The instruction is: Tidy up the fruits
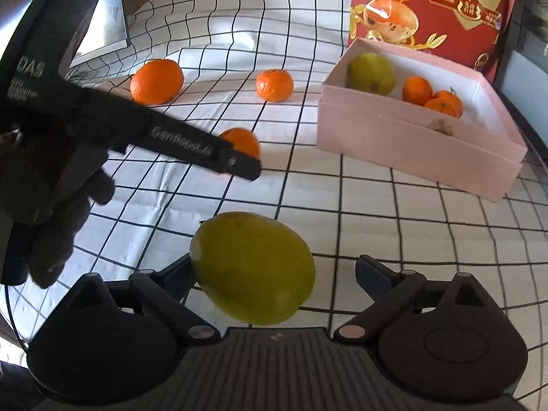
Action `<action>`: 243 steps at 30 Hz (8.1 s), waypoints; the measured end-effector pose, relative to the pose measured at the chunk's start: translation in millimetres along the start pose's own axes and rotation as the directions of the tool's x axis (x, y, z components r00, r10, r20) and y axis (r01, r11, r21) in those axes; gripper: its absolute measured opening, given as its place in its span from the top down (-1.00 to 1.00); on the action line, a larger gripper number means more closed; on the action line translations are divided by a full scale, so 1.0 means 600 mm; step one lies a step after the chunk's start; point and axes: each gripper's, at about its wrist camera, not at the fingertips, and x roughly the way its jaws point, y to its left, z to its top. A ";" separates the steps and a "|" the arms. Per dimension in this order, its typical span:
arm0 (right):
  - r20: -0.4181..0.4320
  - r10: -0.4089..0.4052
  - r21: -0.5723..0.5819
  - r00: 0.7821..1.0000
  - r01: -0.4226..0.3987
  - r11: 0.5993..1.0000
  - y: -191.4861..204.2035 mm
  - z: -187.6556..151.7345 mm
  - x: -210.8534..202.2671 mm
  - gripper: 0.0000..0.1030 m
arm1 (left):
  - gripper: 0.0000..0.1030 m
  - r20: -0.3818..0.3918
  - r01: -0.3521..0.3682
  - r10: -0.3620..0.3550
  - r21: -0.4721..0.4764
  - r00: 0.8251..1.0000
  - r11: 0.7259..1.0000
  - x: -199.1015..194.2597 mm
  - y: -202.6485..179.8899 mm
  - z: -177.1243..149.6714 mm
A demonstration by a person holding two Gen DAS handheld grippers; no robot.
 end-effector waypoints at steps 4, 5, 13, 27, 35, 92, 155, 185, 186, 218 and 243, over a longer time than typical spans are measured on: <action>-0.021 -0.013 -0.032 1.000 0.013 0.999 0.001 -0.003 0.002 -0.70 | 0.09 -0.012 -0.002 0.002 -0.023 1.000 1.000 -0.020 0.005 -0.019; -0.034 -0.019 -0.035 0.999 0.018 0.999 -0.001 -0.006 0.004 -0.69 | 0.09 -0.016 -0.004 0.004 -0.031 1.000 1.000 -0.025 0.008 -0.024; -0.035 -0.041 -0.032 0.999 0.040 0.999 -0.011 -0.008 0.002 -0.55 | 0.09 -0.046 -0.053 0.047 -0.125 0.998 0.991 -0.063 0.030 -0.054; -0.031 -0.036 -0.044 0.999 0.034 0.998 -0.009 -0.013 -0.039 -0.54 | 0.09 -0.038 -0.101 0.096 -0.173 0.995 0.980 -0.077 0.033 -0.070; -0.004 -0.085 -0.141 0.996 0.084 0.986 0.016 -0.003 -0.033 -0.57 | 0.09 -0.048 -0.124 0.118 -0.154 0.992 0.980 -0.074 0.026 -0.067; 0.367 -0.117 0.110 0.923 0.081 0.991 -0.255 0.291 -0.141 -0.20 | 0.10 0.282 0.067 -0.072 0.029 0.957 0.997 -0.041 -0.161 0.260; 0.144 -0.071 -0.151 0.987 0.093 0.984 -0.066 0.279 0.073 -0.33 | 0.13 0.129 -0.195 0.320 -0.567 0.939 0.800 -0.162 0.141 -0.063; -0.017 0.027 -0.215 0.999 -0.030 0.976 0.056 0.258 0.142 0.21 | 0.13 0.216 -0.375 0.395 -0.126 0.893 0.918 -0.156 0.207 0.069; -0.015 0.039 -0.202 0.999 -0.041 0.979 0.053 0.244 0.127 0.39 | 0.13 0.219 -0.387 0.399 -0.101 0.890 0.917 -0.150 0.209 0.078; -0.021 -0.066 -0.068 0.998 0.064 0.996 0.026 0.087 0.052 -0.24 | -0.06 0.190 -0.374 0.352 0.096 0.917 0.922 -0.084 0.230 0.124; -0.084 -0.046 -0.033 0.995 0.043 0.999 0.015 0.032 0.048 -0.55 | -0.52 0.051 -0.276 0.277 -0.009 0.960 0.961 -0.008 0.278 0.126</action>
